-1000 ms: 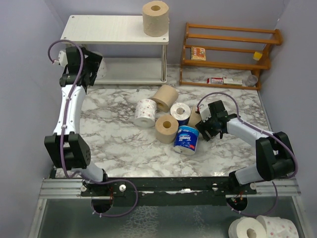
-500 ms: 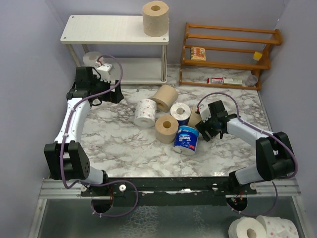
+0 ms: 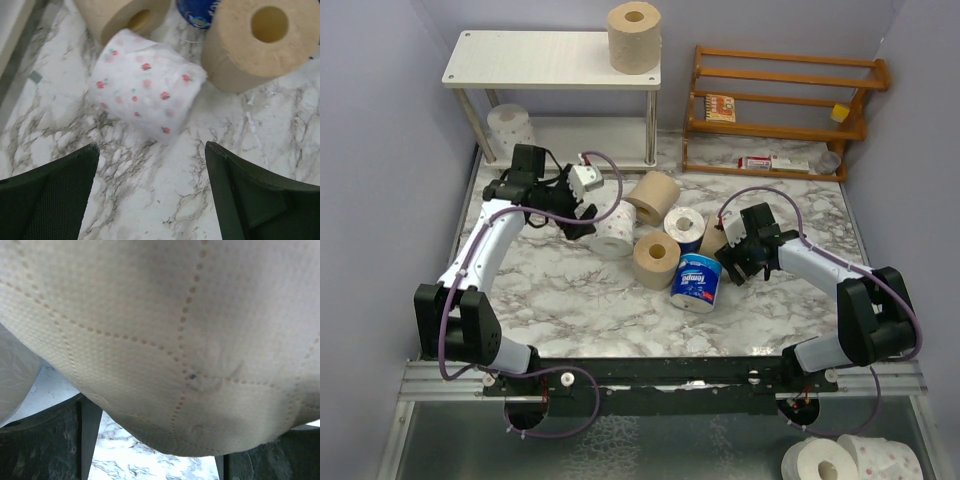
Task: Place and organize the paper towels onto the shelf
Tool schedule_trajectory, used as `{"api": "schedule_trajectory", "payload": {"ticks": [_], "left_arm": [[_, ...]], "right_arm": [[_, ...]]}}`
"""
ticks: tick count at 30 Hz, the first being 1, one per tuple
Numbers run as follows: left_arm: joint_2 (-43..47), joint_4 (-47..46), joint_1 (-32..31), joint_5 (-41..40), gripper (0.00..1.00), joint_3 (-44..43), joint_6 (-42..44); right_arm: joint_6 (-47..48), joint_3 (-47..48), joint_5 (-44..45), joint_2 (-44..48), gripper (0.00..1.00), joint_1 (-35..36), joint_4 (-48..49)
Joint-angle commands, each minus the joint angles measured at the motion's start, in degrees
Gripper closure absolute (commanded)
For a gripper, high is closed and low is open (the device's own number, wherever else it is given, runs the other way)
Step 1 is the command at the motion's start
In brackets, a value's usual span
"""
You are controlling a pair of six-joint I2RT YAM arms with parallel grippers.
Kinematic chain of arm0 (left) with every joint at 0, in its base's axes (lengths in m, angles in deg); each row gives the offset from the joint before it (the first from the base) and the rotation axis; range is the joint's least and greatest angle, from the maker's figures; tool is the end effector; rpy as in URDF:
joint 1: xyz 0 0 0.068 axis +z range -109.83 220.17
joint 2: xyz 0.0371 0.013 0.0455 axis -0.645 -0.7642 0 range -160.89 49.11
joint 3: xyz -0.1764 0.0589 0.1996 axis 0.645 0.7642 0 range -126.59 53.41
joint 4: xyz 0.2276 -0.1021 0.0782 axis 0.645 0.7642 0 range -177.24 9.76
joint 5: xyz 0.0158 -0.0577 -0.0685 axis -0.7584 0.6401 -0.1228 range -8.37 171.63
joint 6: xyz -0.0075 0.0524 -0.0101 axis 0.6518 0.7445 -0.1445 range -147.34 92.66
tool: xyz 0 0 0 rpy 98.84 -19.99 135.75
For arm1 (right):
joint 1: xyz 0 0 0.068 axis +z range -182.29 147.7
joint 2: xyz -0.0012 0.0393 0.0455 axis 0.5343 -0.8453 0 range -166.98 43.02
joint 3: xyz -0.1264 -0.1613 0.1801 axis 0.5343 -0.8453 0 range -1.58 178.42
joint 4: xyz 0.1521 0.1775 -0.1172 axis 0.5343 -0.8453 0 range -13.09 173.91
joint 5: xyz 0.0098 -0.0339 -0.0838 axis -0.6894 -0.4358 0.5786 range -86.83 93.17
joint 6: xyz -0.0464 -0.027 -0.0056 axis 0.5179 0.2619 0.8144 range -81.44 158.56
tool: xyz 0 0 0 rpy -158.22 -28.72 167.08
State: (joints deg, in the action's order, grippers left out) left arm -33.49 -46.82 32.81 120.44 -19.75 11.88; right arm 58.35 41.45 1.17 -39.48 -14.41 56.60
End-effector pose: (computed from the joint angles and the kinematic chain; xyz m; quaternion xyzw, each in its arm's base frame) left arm 0.2978 -0.0609 0.3165 0.4549 0.7687 -0.2112 0.3969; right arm 0.2433 0.0797 0.1650 -0.3195 0.9258 0.0138 0.2015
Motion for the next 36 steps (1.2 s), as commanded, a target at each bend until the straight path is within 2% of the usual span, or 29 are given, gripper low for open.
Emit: {"api": "schedule_trajectory", "payload": {"ticks": [1,3,8,13,18,22,32,36], "left_arm": [[1.8,8.5,-4.0,7.6,0.04,2.7,14.6],[1.8,8.6,-5.5,6.2,0.01,3.5,15.6],[2.5,5.7,-9.7,2.0,0.01,6.0,13.4],[2.7,2.7,-11.2,-0.3,0.01,7.7,10.7],[3.1,-3.3,-12.0,-1.0,0.01,10.0,5.2],[2.7,-9.8,-12.4,-6.0,0.01,12.1,1.3],[1.8,-18.8,-13.2,-14.8,0.23,14.8,-3.9],[1.8,-20.9,-13.8,-16.6,0.23,17.3,-4.0]], "right_arm": [[0.3,-0.3,0.7,0.2,0.24,-0.2,0.4],[0.2,-0.5,1.4,0.0,0.24,-0.2,0.7],[0.0,-0.7,2.3,-0.2,0.24,-0.2,1.1],[0.1,-0.9,2.6,-0.3,0.24,-0.2,1.4],[0.0,-1.0,3.1,-0.6,0.24,-0.2,1.6],[0.0,-1.1,3.3,-0.5,0.24,-0.2,1.8],[-0.4,-1.4,4.5,0.0,0.24,-0.2,2.4],[-0.4,-1.4,4.4,-0.1,0.24,-0.2,2.5]]}}
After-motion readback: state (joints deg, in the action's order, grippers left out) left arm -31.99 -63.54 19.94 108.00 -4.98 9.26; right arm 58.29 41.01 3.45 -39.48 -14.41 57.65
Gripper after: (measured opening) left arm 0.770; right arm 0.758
